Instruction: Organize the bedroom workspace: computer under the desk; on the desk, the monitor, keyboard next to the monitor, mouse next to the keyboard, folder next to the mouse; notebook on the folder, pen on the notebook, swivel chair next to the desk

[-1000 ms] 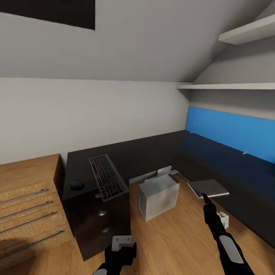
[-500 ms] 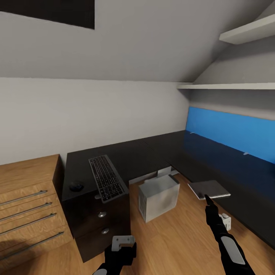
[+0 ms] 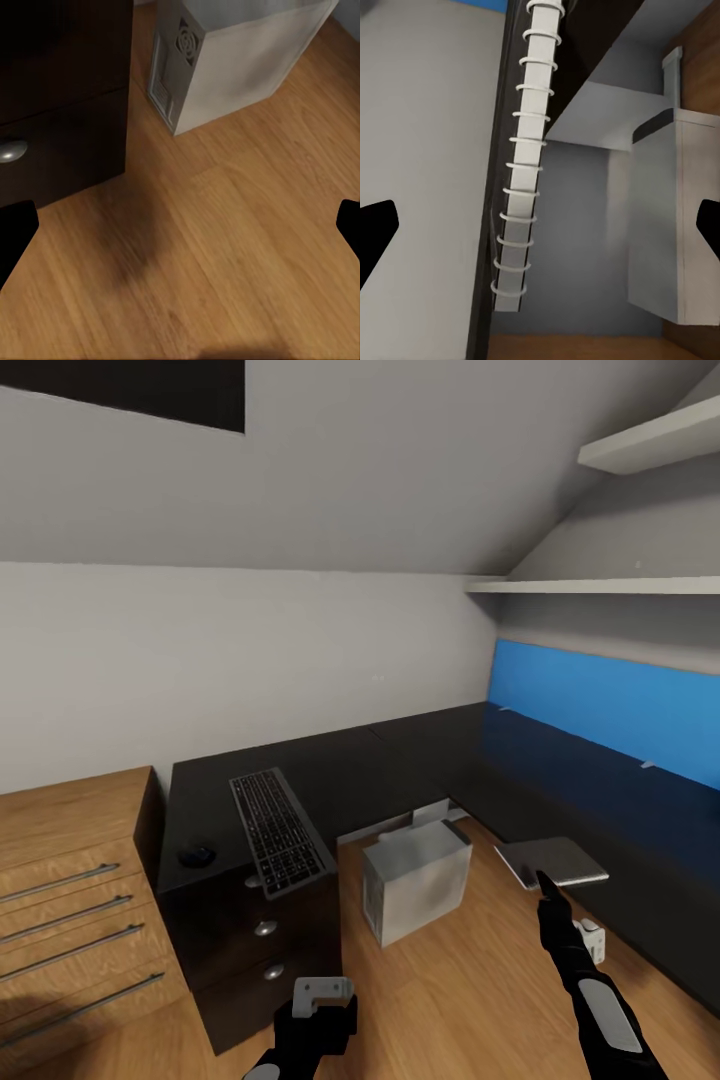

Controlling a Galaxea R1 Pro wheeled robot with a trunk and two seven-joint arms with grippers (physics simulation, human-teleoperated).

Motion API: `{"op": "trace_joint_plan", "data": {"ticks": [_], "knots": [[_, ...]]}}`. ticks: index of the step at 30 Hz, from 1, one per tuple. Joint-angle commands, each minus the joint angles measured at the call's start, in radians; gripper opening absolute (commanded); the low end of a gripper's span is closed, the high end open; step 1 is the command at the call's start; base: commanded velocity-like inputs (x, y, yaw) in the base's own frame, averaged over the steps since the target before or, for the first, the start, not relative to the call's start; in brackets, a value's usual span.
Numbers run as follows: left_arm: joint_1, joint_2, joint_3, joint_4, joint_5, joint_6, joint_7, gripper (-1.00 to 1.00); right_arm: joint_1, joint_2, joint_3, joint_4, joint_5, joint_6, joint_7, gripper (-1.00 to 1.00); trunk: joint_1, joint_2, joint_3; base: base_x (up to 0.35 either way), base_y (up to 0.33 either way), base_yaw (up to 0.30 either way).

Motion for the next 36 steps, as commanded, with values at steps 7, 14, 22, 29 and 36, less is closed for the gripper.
{"op": "trace_joint_plan", "data": {"ticks": [7,14,22,29,36], "knots": [[-0.001,0.0,-0.002,-0.001,0.009,0.002,0.008,1.0,-0.001,0.0,-0.003,0.0,-0.01,0.01,0.004,1.0,0.0,0.0,-0.001,0.035,0.0,0.0],[-0.001,-0.001,-0.003,-0.001,0.009,0.002,0.008,1.0,-0.001,0.0,-0.003,0.0,-0.01,0.01,0.004,1.0,-0.019,0.035,0.015,0.005,0.0,0.0],[-0.001,-0.001,-0.003,-0.001,0.01,0.002,0.008,1.0,-0.001,0.0,-0.003,0.0,-0.01,0.01,0.004,1.0,-0.019,0.035,0.015,0.001,0.0,0.0],[-0.001,0.0,-0.003,-0.001,0.009,0.002,0.008,1.0,-0.001,0.0,-0.003,0.0,-0.01,0.01,0.004,1.0,-0.019,0.035,0.015,0.01,0.0,0.0],[-0.001,0.0,-0.003,-0.001,0.009,0.002,0.008,1.0,-0.001,0.0,-0.003,0.0,-0.009,0.01,0.004,1.0,-0.019,0.035,0.015,0.135,0.0,0.0]]}}
